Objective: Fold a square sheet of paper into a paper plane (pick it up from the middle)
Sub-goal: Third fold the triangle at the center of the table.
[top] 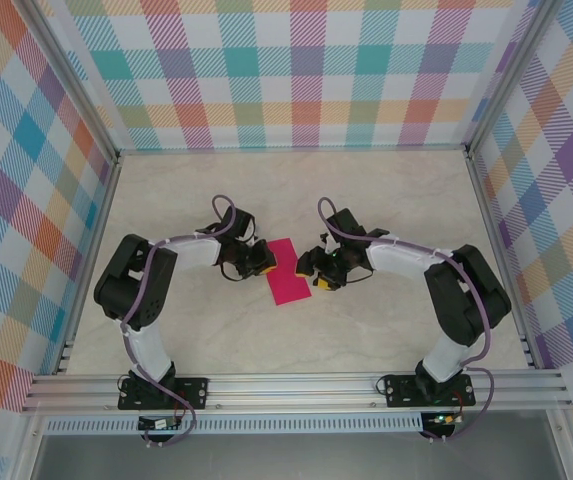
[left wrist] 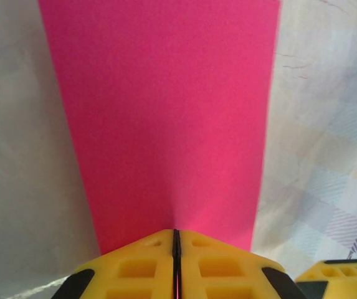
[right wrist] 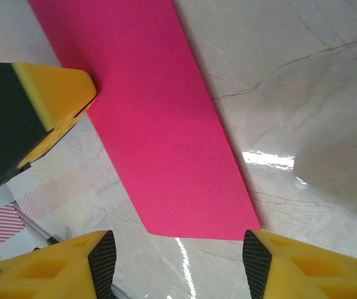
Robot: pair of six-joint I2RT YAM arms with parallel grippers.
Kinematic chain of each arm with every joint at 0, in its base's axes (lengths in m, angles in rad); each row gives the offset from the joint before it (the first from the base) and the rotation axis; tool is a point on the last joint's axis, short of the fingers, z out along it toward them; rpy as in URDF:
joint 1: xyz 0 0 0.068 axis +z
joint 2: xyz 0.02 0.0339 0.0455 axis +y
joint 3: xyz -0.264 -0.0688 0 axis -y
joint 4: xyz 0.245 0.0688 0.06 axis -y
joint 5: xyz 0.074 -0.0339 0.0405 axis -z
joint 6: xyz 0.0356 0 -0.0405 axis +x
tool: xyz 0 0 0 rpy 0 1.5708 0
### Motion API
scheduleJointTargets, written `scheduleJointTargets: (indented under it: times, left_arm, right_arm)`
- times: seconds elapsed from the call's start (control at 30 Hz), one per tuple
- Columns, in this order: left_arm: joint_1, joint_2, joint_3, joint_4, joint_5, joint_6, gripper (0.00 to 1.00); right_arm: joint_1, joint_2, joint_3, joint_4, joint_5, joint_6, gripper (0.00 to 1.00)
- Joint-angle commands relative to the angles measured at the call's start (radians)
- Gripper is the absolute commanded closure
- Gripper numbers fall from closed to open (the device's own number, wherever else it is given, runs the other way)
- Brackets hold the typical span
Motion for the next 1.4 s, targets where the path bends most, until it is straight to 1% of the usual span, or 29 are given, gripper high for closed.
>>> scheduleJointTargets:
  times: [0.0,0.17,0.83,0.93,1.1,1.27,1.37]
  left_arm:
    - [0.001,0.024,0.0,-0.049,-0.029,0.033,0.9]
    - [0.001,0.039,-0.012,-0.079,-0.056,0.062,0.9]
    - [0.001,0.055,-0.038,-0.079,-0.085,0.062,0.91]
    - [0.001,0.057,-0.038,-0.079,-0.087,0.061,0.91]
    - [0.001,0.058,-0.041,-0.077,-0.088,0.06,0.91]
    - [0.001,0.057,-0.043,-0.079,-0.09,0.06,0.91]
    - [0.001,0.057,-0.044,-0.079,-0.092,0.06,0.91]
  right_arm:
    - [-0.004,0.03,0.005,0.008,-0.03,0.017,0.41]
    - [-0.004,0.06,0.023,-0.029,-0.036,0.004,0.42]
    - [0.001,0.118,0.046,-0.055,-0.079,-0.035,0.47]
    - [0.005,0.125,0.044,-0.039,-0.091,-0.035,0.47]
    - [0.013,0.12,0.024,0.037,-0.132,-0.01,0.52]
    - [0.013,0.098,-0.003,0.09,-0.135,0.033,0.57]
    - [0.013,0.086,-0.008,0.09,-0.125,0.049,0.59]
